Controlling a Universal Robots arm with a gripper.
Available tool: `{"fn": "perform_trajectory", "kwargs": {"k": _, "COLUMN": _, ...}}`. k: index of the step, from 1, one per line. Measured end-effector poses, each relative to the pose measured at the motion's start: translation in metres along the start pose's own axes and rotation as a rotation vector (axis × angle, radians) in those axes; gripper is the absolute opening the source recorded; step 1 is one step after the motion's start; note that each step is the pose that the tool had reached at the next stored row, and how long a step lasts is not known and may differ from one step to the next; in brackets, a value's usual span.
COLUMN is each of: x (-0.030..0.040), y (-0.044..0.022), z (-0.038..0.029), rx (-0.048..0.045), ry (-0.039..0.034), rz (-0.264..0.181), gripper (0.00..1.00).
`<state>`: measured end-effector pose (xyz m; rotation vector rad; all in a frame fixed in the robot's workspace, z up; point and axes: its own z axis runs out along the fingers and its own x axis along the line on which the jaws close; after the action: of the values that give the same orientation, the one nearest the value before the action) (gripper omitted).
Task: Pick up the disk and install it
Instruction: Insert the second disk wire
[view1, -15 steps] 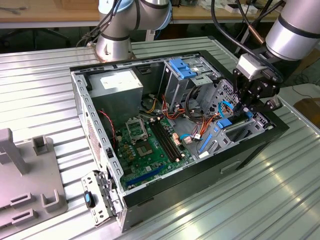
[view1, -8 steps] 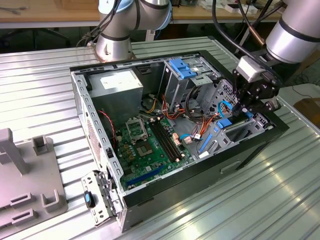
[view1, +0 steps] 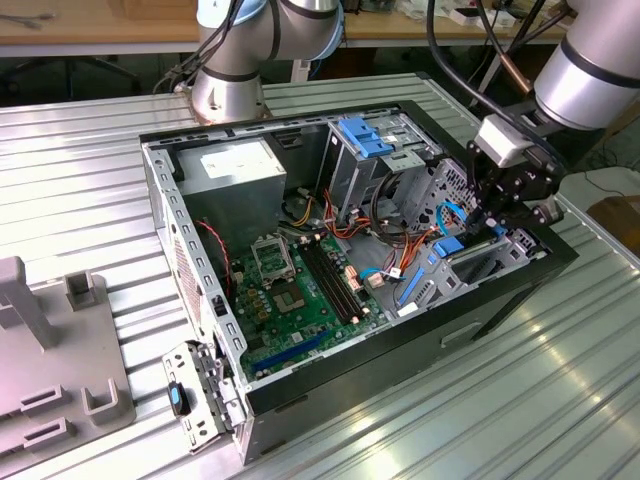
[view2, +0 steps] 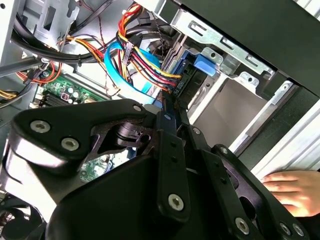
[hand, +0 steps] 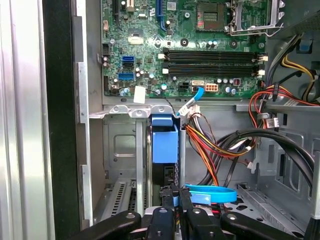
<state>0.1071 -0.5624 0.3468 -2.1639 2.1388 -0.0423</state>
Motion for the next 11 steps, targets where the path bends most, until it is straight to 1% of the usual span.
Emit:
{"fn": "perform_trajectory", "kwargs": {"k": 5, "x": 0.0, "y": -0.0002, "z": 0.0008, "rx": 0.0, "ry": -0.0014, "rz": 0.0, "gripper": 0.16}}
{"fn": "perform_trajectory", "kwargs": {"k": 11, "x": 0.0, "y": -0.0003, "z": 0.0008, "rx": 0.0, "ry": -0.0014, "rz": 0.0, "gripper": 0.16}}
